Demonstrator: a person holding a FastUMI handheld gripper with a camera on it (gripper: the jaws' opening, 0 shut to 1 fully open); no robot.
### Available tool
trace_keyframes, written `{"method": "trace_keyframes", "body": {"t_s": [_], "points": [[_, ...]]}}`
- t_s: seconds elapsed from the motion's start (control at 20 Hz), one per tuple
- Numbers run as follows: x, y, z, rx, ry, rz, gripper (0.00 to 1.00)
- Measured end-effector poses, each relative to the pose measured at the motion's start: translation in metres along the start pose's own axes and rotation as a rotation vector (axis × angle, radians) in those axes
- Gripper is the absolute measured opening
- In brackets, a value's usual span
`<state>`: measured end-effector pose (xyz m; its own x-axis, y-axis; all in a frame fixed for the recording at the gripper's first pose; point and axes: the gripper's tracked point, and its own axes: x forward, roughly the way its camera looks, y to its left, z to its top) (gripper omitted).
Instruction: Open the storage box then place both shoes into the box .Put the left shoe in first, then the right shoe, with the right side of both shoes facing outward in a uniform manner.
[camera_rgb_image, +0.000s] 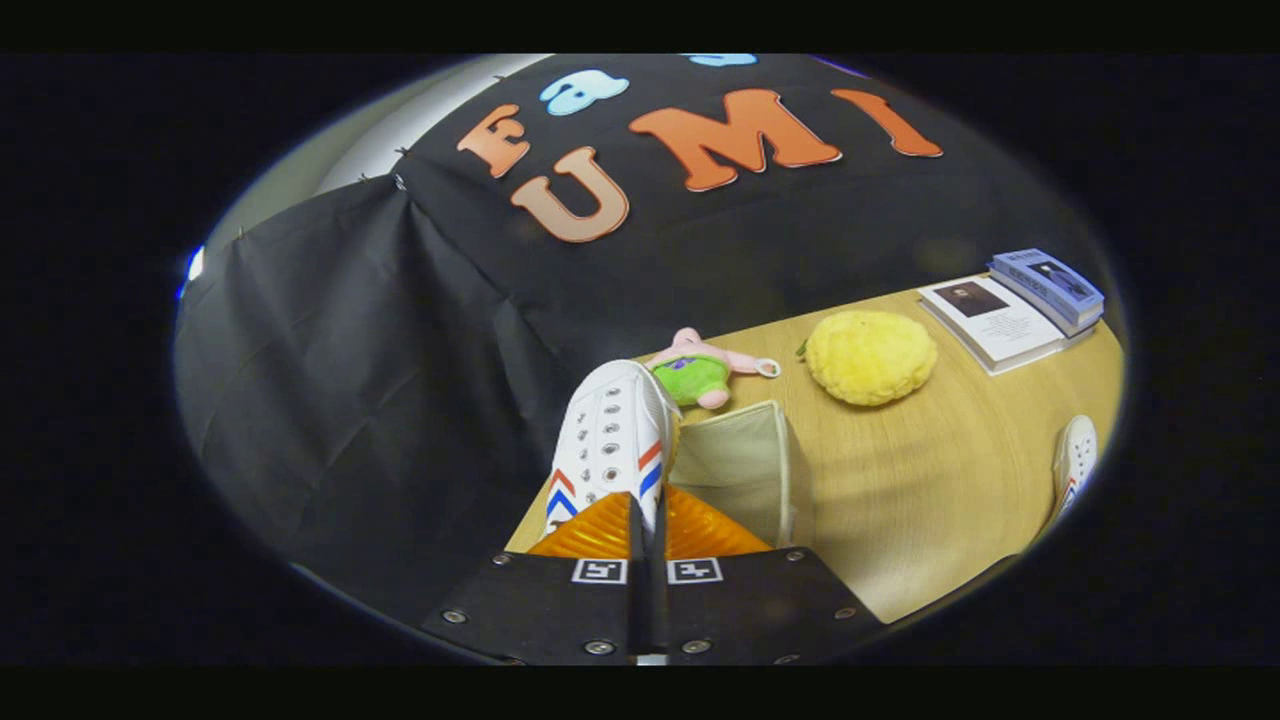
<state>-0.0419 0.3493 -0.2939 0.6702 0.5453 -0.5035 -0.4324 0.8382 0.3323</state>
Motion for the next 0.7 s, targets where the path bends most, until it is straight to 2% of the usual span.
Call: {"method": "trace_keyframes", "body": {"t_s": [0.3, 0.55, 0.6, 0.65, 0.7], "points": [[0.027, 0.013, -0.034, -0.013, 0.05, -0.044, 0.0], [0.023, 0.016, -0.047, -0.062, 0.099, -0.062, 0.02], [0.021, 0.022, -0.047, -0.062, 0.104, -0.038, 0.03], [0.018, 0.029, -0.045, -0.068, 0.098, -0.022, 0.07], [0.017, 0.029, -0.043, -0.088, 0.104, -0.02, 0.19]]}}
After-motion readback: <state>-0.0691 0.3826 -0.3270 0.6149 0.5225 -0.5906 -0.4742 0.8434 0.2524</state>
